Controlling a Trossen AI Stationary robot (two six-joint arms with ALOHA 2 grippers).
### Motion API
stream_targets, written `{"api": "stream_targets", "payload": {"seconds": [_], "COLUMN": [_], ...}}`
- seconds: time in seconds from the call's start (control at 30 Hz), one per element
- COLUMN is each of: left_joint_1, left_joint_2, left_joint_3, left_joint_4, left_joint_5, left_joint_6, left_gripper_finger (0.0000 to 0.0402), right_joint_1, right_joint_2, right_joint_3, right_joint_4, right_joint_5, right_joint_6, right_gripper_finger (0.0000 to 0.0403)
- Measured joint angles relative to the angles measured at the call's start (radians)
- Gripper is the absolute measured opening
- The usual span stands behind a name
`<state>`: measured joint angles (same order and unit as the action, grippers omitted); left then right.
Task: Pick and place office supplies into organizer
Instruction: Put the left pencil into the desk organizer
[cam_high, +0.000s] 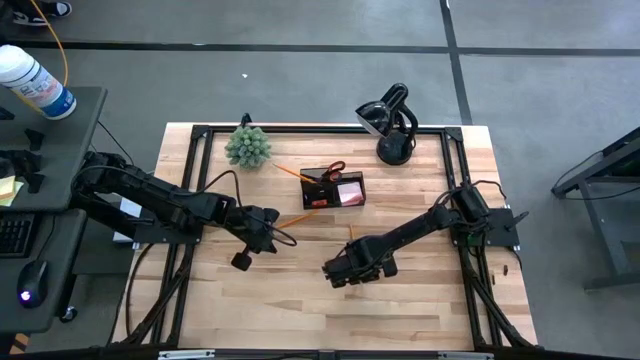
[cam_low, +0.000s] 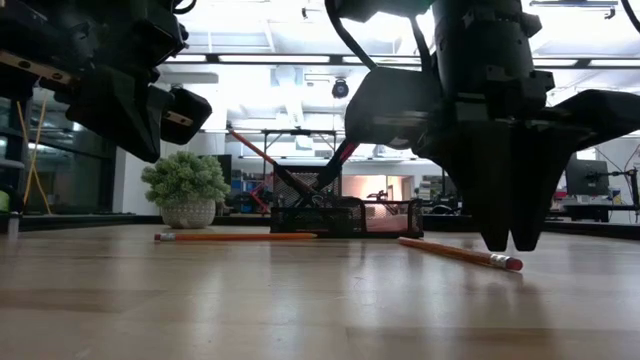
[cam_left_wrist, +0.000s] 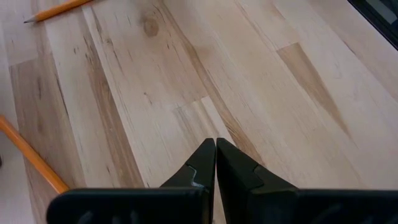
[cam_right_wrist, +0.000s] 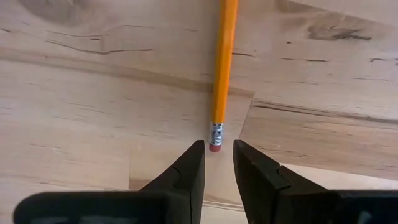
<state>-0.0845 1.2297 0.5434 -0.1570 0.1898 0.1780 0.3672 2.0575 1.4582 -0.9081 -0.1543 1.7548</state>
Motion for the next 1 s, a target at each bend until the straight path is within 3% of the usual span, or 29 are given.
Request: {"api": "stream_targets", "payload": {"seconds": [0.73,1.0], "left_joint_1": [0.0,0.0], "left_joint_2": [0.0,0.0], "left_joint_3": [0.0,0.0], "left_joint_4": [0.011,0.011], "left_joint_5": [-0.001,-0.006], "left_joint_6": [-0.002,-0.002], "left_gripper_finger": [0.0005,0.0005], "right_joint_1": [0.0,0.011], "right_joint_2": [0.03,0.031], "right_joint_3": [0.0,0.0], "right_joint_4": [0.024,0.026], "right_joint_5": [-0.01,-0.017], "right_joint_6": [-0.01,-0.012], "right_gripper_finger": [0.0076,0.0013]}}
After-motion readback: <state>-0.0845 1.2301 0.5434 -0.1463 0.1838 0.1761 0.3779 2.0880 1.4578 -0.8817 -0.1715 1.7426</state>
